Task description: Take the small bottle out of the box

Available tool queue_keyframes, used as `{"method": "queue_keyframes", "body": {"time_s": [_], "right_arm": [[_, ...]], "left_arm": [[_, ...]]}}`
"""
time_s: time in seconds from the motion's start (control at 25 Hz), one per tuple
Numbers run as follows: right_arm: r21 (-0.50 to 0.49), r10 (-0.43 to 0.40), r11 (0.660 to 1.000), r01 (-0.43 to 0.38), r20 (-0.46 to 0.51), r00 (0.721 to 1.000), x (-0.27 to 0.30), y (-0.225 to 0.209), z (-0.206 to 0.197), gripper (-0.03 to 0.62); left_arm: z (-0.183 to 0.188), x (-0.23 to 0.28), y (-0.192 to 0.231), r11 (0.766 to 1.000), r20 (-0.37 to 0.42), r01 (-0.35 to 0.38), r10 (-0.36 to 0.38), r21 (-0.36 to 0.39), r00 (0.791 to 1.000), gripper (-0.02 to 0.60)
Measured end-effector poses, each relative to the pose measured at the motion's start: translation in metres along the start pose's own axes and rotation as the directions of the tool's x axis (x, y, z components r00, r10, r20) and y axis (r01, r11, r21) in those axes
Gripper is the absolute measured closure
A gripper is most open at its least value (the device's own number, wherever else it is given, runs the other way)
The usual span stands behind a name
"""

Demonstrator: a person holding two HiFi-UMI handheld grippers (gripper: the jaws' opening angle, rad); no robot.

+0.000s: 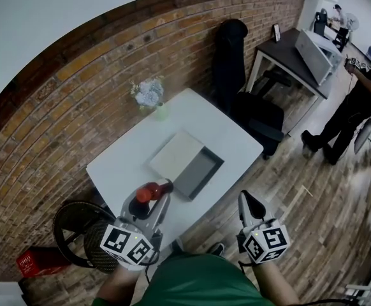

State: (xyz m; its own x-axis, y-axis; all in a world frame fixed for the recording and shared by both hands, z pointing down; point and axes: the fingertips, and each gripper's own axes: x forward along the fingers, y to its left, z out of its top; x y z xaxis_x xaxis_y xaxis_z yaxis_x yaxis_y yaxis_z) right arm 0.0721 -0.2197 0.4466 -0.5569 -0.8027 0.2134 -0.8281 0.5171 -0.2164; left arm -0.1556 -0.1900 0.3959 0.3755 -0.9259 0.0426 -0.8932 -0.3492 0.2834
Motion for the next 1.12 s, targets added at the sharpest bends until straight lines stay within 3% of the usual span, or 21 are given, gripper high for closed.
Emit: {"method": "queue_keyframes", "body": {"time_s": [0.48,1.12], "right_arm": [[-0.007,-0.002,1.000,0.003,0.106,0.994,-0.007,-0.001,0.023,0.591],[-0.071,0.012,0.997,-0.005,0.099,0.995,-0.007,0.002,0.025,0.591]], "left_arm": [[0.003,0.001,-0.004,0.999,0.003,0.000,0.000,0.032,1.000,0.354],[-0.004,0.006,-0.004,1.000,-0.016,0.003,-0.002,0.016,1.000,0.356]]}}
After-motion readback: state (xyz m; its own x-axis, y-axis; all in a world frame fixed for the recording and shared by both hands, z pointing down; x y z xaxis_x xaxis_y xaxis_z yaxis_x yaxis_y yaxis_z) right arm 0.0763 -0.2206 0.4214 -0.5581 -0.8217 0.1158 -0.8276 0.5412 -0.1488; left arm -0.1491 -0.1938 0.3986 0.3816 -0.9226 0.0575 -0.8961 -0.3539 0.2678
